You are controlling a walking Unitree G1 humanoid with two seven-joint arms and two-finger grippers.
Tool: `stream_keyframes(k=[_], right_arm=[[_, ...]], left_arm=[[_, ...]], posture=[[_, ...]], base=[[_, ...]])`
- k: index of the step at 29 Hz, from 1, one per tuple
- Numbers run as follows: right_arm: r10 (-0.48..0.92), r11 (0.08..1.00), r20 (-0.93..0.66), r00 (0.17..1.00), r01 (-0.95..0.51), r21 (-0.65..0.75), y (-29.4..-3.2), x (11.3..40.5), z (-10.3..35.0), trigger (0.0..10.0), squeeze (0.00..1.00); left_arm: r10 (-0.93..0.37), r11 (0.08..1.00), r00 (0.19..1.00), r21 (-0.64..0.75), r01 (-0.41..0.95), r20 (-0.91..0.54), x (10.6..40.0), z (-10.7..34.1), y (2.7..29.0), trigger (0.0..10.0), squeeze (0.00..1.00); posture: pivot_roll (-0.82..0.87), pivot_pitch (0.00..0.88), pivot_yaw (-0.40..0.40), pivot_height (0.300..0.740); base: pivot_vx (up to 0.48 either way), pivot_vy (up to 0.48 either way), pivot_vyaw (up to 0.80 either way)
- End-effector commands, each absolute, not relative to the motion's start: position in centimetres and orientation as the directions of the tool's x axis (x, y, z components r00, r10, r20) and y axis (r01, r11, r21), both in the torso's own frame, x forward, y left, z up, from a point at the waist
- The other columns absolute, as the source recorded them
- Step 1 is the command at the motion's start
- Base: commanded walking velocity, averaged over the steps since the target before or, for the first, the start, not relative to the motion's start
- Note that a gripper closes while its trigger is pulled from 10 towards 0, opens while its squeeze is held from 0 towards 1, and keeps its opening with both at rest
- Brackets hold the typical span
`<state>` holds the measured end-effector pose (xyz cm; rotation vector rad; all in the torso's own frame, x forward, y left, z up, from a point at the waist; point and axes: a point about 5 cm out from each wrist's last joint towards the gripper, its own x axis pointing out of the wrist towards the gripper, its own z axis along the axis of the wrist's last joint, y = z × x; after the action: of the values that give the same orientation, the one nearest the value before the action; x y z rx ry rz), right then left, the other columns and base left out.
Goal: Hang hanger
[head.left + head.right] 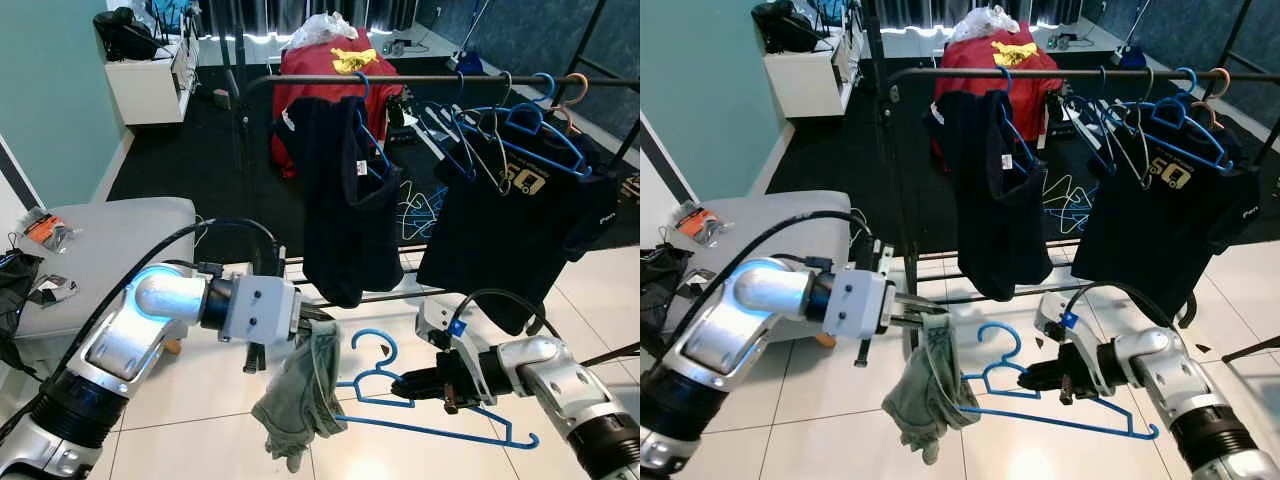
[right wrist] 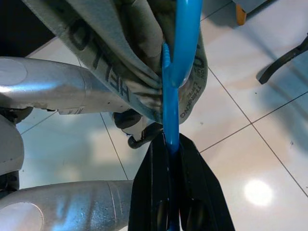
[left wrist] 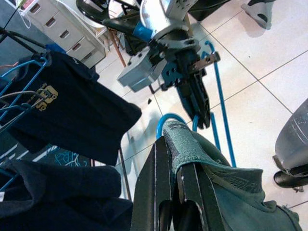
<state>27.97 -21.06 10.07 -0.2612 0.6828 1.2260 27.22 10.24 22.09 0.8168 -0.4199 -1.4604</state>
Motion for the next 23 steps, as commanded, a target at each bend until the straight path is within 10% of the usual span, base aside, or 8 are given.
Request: stream_keyframes(k=[1,23], right_arm=[[0.771,0.33,-0.616,0.165,-0.93,0.164,-20.8,28.1,9.9,10.0,0.0],[0.695,0.493,-0.643,0.322,-0.864,0.1,-21.6,29.2,7.9,10.0,0.0]], left_arm=[[-0.973,-0.106,0.074,0.715,0.691,-0.217,27.0,22.6,9.7,10.0,0.0],[-0.986,-0.062,0.072,0.729,0.682,-0.152,26.8,24.7,9.5,10.0,0.0]], posture=[[0.03,0.045,-0.001,0.74],[0.04,0.041,-0.001,0.74]], base=[[0.0,0.0,0.0],[0.0,0.0,0.0]])
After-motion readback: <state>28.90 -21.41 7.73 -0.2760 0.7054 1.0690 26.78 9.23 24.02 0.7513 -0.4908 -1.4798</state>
